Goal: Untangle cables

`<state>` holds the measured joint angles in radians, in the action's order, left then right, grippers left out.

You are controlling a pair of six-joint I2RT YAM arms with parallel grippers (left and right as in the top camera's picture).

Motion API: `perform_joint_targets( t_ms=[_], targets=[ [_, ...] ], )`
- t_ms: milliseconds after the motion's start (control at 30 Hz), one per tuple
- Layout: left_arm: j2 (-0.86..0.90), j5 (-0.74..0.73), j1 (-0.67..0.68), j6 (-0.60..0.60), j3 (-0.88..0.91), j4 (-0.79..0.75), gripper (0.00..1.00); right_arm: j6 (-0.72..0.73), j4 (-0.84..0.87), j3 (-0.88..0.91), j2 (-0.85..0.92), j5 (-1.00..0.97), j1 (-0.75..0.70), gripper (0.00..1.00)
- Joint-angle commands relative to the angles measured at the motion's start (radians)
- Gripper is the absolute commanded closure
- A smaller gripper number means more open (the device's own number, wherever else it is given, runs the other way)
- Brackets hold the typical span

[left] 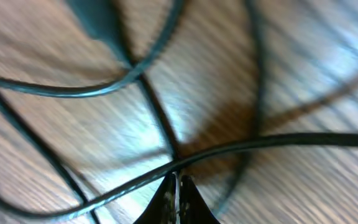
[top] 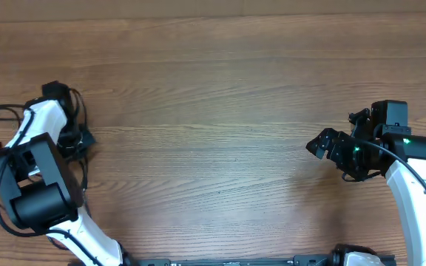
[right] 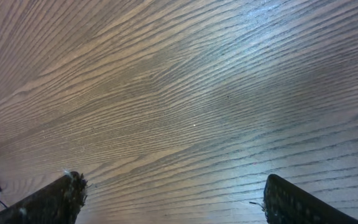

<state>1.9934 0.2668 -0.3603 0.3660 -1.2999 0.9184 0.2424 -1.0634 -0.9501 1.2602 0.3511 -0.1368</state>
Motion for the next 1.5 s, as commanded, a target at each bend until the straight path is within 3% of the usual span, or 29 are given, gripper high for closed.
perform_joint_targets(
  t_ms=[0,367,600,833,900,1067,1233,1467],
  targets=[
    [-0.019,-0.005,-0.029,0.035,0.007,0.002,0.96,-0.008,0.003,-0.014,-0.003,-0.003,0.003,0.1],
    [-0.093,-0.079,-0.02,0.029,-0.15,0.111,0.96,-0.008,0.003,-0.014,-0.003,-0.021,0.003,0.1],
    [-0.265,-0.254,0.019,-0.071,-0.309,0.128,0.95,-0.008,0.014,-0.014,-0.003,-0.021,0.003,0.07],
    [-0.353,-0.487,0.087,-0.205,-0.351,0.106,0.42,0.002,0.06,-0.014,-0.003,-0.015,0.011,0.06],
    [-0.357,-0.509,0.126,-0.241,-0.351,0.116,0.36,0.019,0.084,-0.014,-0.003,-0.013,0.029,0.07],
    [-0.357,-0.471,0.247,-0.304,-0.351,0.192,0.31,0.018,0.147,-0.014,-0.001,-0.027,0.13,0.07],
    [-0.357,-0.353,0.322,-0.239,-0.351,0.424,0.09,0.018,0.191,-0.014,0.024,-0.178,0.296,0.07],
    [-0.357,-0.345,0.322,-0.159,-0.351,0.649,0.0,0.014,0.235,-0.074,0.071,-0.27,0.362,0.06]
  ],
)
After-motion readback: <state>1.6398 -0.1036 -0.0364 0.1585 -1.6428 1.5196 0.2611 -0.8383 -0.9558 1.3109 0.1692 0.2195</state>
